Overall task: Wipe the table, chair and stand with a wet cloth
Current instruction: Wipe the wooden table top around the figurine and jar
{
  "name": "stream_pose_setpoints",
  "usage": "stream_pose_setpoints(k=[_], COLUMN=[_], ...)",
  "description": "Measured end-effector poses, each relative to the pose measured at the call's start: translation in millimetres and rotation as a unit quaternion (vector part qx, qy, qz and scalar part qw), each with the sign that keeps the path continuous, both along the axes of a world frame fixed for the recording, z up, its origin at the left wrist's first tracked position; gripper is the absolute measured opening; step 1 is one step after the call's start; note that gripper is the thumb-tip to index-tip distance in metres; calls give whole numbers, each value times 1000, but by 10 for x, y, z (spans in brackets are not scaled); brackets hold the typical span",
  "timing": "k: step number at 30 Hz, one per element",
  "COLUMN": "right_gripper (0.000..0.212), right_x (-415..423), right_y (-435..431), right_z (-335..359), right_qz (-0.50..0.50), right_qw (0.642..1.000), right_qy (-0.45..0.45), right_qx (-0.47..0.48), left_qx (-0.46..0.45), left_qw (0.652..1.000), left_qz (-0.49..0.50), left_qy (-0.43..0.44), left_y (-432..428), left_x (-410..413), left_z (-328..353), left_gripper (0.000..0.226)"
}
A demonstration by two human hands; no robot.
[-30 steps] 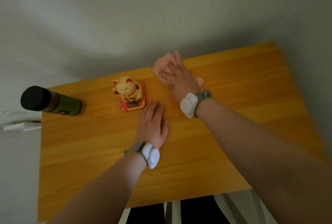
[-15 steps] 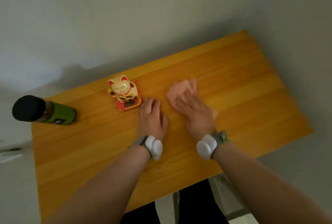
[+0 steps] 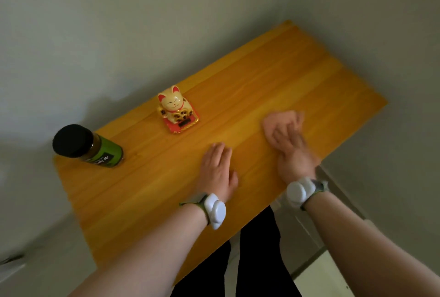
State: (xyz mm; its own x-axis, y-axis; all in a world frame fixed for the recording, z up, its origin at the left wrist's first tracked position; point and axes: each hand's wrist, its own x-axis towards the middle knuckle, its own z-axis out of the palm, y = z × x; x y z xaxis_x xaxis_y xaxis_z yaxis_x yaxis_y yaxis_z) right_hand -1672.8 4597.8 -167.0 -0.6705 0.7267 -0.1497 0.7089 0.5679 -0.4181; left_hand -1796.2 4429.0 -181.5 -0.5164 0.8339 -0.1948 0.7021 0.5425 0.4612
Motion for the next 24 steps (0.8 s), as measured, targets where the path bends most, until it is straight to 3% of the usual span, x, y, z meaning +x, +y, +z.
stream_pose_setpoints(k=[3, 6, 10, 16, 20, 24], right_gripper=[58, 58, 56, 51, 51, 52], right_x=[124, 290, 269, 342, 407, 462], right_y=[-352, -117, -108, -726, -965, -1349], right_z=[-7, 34, 87, -72, -79, -67], right_qz=[120, 50, -58, -9, 16, 75], right_qw=[993, 998, 998, 998, 998, 994], right_qy=[-4, -31, -3, 69, 66, 73], right_qx=[-8, -17, -11, -6, -14, -14], left_qx=[7, 2, 11, 54, 40, 25], left_qw=[1000, 1000, 1000, 999, 997, 997], left_qz=[-7, -7, 0, 2, 3, 45], left_qy=[14, 19, 29, -3, 62, 50], left_y=[-30, -13, -12, -87, -375, -811], left_x=[-2, 11, 27, 7, 45, 158], left_z=[-52, -72, -100, -53, -5, 7], left_gripper=[59, 59, 58, 51, 51, 49])
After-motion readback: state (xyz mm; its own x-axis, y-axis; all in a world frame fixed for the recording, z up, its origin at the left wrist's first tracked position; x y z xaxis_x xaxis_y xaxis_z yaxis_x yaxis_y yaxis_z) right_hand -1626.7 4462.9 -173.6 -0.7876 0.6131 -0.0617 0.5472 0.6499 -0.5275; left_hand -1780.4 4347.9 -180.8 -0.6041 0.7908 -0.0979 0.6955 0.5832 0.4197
